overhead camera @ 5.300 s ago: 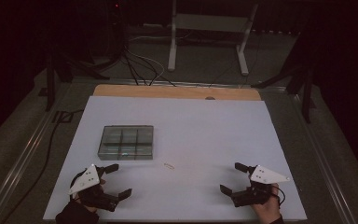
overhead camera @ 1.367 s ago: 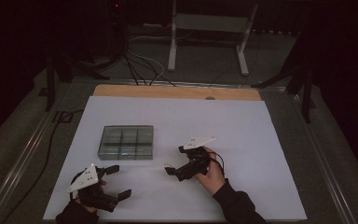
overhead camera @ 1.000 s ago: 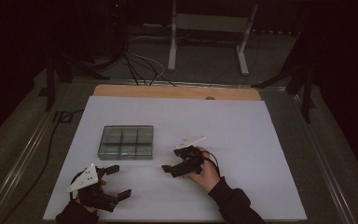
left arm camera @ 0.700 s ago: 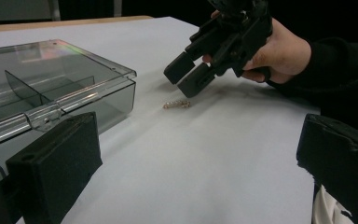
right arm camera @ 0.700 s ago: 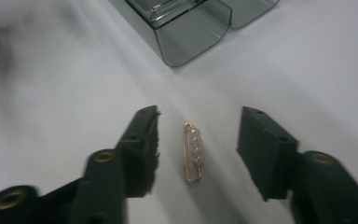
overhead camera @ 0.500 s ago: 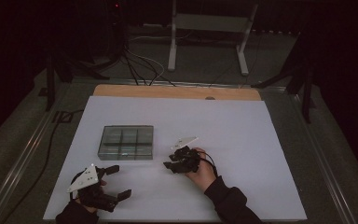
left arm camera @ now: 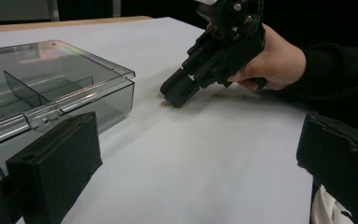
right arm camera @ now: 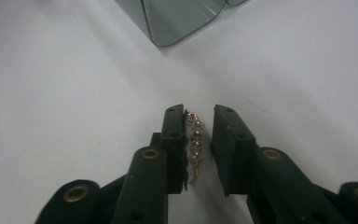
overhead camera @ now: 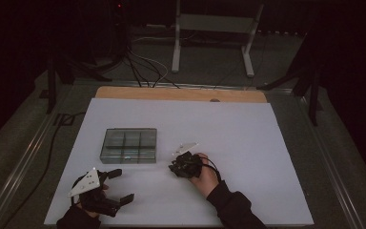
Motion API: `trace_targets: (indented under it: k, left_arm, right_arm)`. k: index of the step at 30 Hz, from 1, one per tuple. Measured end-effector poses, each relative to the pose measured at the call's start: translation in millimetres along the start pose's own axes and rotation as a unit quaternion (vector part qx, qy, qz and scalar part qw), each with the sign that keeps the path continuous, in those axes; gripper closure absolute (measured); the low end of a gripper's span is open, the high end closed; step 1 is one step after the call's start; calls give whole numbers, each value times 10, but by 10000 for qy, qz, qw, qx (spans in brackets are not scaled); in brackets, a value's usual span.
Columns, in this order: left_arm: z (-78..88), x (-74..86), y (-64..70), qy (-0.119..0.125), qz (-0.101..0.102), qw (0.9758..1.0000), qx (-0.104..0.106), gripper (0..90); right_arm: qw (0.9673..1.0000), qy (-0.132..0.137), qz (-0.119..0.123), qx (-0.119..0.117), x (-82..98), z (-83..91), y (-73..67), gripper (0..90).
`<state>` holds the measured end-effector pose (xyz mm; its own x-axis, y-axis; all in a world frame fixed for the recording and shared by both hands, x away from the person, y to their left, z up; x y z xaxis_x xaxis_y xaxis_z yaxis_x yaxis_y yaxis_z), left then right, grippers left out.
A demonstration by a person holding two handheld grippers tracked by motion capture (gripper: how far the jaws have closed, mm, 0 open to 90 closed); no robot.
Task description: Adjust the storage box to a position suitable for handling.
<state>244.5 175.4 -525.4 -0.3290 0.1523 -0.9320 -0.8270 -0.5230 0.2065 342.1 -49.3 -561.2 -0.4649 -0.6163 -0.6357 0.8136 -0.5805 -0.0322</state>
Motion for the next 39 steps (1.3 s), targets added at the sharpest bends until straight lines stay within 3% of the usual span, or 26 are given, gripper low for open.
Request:
trace_targets:
  k: [3, 16, 29, 39]
  left_arm:
    - [-6, 8, 4, -38, 5, 10000, 19, 7]
    - [-5, 4, 8, -26, -19, 10000, 20, 7]
    - [-2, 2, 12, -33, -28, 10000, 22, 7]
    - [-10, 14, 9, -75, -25, 10000, 19, 7]
  right_arm:
    - [10000, -33, 62, 41, 2, 6, -7, 849]
    - [9999, 104, -29, -85, -36, 181, -5, 859]
    - [9994, 215, -255, -1, 117, 450, 146, 859]
    - [9973, 380, -589, 229, 312, 770, 376, 859]
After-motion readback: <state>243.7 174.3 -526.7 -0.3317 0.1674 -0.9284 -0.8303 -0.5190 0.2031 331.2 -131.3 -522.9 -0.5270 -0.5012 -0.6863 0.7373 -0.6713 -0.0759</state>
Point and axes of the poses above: each handheld gripper's, and its own axes: z roughly backward along the jaws, x roughly out of its underside, y roughly to its right, the point moved 6 cm from there along -z, roughly forward along the jaws, and after that the axes turned 1 degree about x, right-handed, at the moved point
